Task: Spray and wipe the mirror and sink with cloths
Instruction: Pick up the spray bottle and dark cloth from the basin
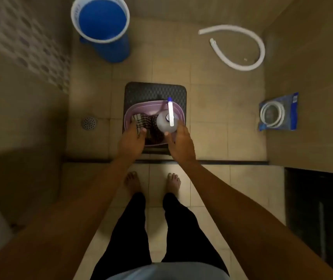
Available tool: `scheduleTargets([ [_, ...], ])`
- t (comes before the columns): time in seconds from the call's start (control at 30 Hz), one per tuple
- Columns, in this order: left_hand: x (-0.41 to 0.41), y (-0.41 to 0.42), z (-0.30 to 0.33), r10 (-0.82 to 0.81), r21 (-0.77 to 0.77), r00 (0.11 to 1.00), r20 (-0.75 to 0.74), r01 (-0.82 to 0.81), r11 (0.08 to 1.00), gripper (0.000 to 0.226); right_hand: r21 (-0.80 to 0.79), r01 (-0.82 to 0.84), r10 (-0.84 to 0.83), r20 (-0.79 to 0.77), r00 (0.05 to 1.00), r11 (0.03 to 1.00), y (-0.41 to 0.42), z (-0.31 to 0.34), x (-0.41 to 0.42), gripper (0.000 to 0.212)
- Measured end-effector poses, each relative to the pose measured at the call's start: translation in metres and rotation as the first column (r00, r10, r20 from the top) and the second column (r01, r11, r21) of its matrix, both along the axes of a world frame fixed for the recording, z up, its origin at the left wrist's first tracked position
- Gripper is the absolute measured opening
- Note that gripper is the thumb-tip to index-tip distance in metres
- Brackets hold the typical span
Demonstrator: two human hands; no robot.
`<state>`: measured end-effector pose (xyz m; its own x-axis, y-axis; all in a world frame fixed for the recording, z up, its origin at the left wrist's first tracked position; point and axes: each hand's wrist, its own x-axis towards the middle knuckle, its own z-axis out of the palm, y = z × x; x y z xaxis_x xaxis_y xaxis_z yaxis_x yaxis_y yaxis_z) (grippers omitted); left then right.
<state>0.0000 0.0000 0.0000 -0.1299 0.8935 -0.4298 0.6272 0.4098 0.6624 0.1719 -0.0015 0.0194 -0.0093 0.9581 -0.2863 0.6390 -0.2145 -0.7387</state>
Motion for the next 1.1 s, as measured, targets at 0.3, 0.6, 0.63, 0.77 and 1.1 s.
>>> scheduleTargets([
  [0.3, 0.006, 0.054, -0.051, 0.133, -0.220, 0.991, -0.016, -0.133, 0.966, 0.031, -0.198, 0.222, -0.236, -0.046, 0.971, 0.955, 0.043, -0.033, -0.021, 0.071],
  [0.6, 0.019, 0.077, -0.073, 0.132, -0.359, 0.990, -0.047, -0.140, 0.923, 0.054, -0.346, 0.377, -0.433, -0.097, 0.896, 0.859, 0.062, -0.057, -0.030, 0.071],
  [0.63, 0.020, 0.079, -0.076, 0.130, -0.371, 0.990, -0.050, -0.139, 0.918, 0.060, -0.358, 0.400, -0.465, -0.114, 0.878, 0.843, 0.064, -0.057, -0.030, 0.069],
  [0.77, 0.023, 0.082, -0.081, 0.138, -0.376, 0.987, -0.079, -0.158, 0.913, 0.072, -0.181, 0.418, -0.434, -0.056, 0.899, 0.890, 0.066, -0.064, -0.031, 0.050],
  [1.1, 0.008, 0.079, -0.067, 0.407, -0.428, 0.887, 0.216, -0.289, 0.857, 0.028, -0.002, 0.390, -0.388, -0.089, 0.917, 0.921, 0.063, -0.044, -0.026, 0.038],
])
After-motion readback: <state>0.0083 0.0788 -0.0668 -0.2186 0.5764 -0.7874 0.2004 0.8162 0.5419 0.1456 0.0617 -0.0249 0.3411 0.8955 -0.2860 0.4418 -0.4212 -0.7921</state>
